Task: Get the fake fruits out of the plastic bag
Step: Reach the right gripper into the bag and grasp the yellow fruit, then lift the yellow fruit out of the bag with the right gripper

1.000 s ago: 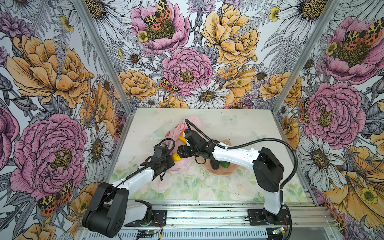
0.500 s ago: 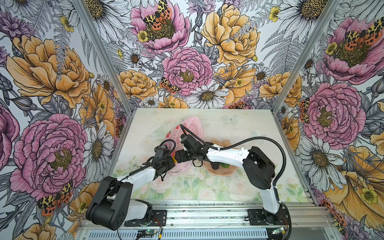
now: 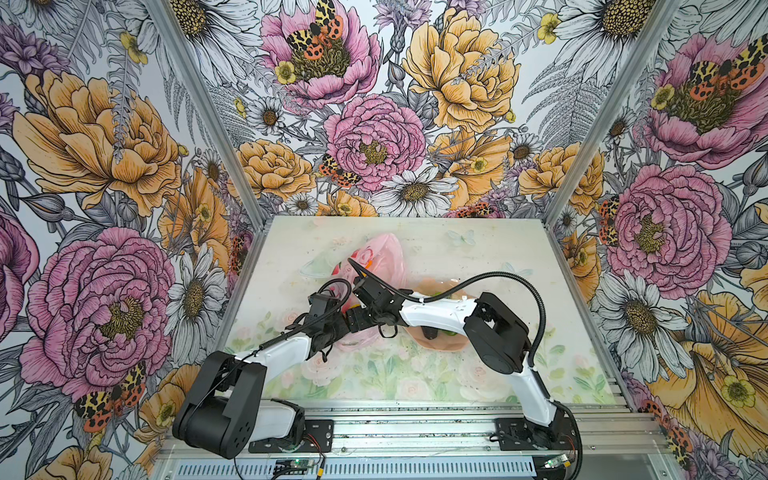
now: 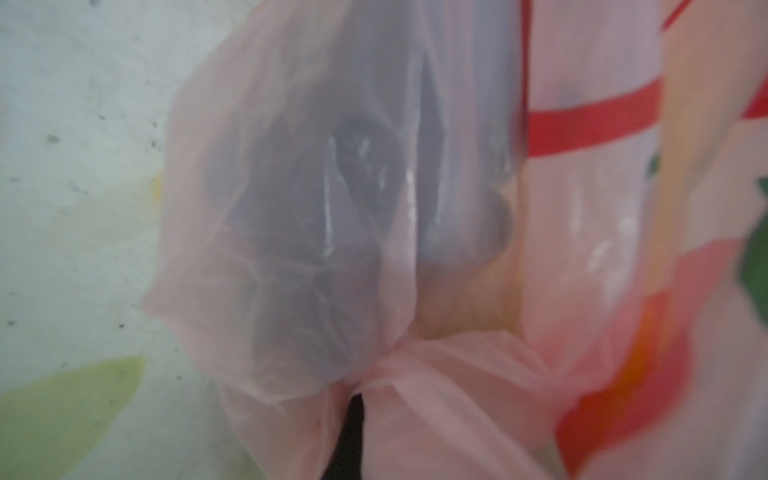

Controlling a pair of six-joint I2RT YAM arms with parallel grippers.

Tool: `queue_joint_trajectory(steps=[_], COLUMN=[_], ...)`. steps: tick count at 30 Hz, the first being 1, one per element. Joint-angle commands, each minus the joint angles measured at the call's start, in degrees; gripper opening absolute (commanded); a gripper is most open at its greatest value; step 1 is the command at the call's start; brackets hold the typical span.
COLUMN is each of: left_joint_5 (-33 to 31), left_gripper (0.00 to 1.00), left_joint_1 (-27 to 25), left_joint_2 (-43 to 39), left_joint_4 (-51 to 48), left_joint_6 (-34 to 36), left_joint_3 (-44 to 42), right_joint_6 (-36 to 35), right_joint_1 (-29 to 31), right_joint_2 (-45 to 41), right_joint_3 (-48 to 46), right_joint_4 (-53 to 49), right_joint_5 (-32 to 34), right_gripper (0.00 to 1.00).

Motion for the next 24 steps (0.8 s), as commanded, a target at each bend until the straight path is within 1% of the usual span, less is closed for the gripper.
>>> queue_joint_trajectory(steps=[1,6,10,16,24], left_joint_5=[1.1,1.1,1.4,1.7,1.7], left_gripper=[0.02,0.02,0.02,0.02,0.02], left_joint_1=[0.6,1.4,1.7,1.9,2.5], left_joint_2=[-1.2,-2.1,-2.2,-1.4,-2.0], left_joint_4=[-0.1,-0.8,-0.5,-0.1,-0.4], left_joint_6=[0.3,1.0,1.0,1.0,1.2], left_joint_3=[-0.5,-0.6,-0.8,-0.7,-0.6], right_joint_6=[-1.2,-2.0,-2.5,-3.4,-4.1], right_joint_1=[0.0,-0.6,-0.9,-1.0,-1.1], right_joint_2=[2.1,3.0,1.1,-3.0,-6.2], right_joint_3=[3.0,5.1,4.8,2.9,1.8], right_joint_4=[-0.2,-0.6,-0.7,-0.5,-0.4], right_joint_5=[2.4,3.1,3.0,3.2,2.9], right_gripper=[0.79,0.74,0.67,0.66,0.66])
